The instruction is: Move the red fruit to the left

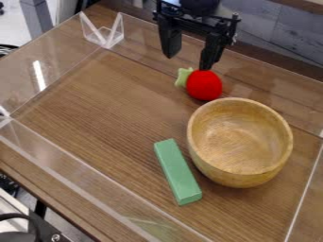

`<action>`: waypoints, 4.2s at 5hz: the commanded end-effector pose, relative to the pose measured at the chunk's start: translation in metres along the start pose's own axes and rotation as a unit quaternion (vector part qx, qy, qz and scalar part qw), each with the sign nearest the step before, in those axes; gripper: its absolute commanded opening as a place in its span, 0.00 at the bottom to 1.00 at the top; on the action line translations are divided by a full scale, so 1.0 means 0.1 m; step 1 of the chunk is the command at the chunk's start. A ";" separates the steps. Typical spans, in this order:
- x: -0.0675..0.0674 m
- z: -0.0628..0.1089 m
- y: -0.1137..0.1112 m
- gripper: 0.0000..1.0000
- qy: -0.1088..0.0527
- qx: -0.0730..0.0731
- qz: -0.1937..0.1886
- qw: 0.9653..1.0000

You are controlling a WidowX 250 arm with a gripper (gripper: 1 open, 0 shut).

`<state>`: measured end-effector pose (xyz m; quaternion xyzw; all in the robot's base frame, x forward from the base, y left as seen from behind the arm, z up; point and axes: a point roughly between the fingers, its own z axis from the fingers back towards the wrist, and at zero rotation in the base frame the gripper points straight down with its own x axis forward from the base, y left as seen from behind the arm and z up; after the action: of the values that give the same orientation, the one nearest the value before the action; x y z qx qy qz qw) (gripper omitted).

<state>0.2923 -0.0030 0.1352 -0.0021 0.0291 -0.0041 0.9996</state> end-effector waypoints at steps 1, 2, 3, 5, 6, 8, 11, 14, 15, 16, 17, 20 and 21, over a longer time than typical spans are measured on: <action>0.02 -0.12 -0.01 1.00 0.006 -0.002 -0.004 1.000; 0.05 -0.26 -0.04 1.00 0.011 -0.004 -0.008 1.000; 0.08 -0.34 -0.05 0.00 0.012 -0.004 -0.008 1.000; 0.08 -0.18 0.02 0.00 -0.004 -0.009 -0.004 1.000; 0.07 0.01 0.10 0.00 -0.023 -0.012 0.002 1.000; 0.03 0.33 0.39 0.00 -0.049 -0.019 0.010 0.999; 0.15 -0.12 0.20 1.00 -0.027 -0.022 -0.031 0.999; 0.24 -0.44 0.09 0.00 -0.017 -0.028 -0.042 0.999; 0.25 -0.45 0.10 0.00 -0.018 -0.029 -0.041 0.999; 0.25 -0.35 0.13 0.00 -0.027 -0.030 -0.040 0.998; 0.24 -0.17 0.19 0.00 -0.043 -0.032 -0.036 0.998; 0.22 0.11 0.34 1.00 -0.070 -0.038 -0.033 0.996; 0.28 -0.03 0.22 1.00 -0.062 -0.036 -0.069 0.995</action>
<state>0.3184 0.0156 0.1190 -0.0466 -0.0125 -0.0694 0.9964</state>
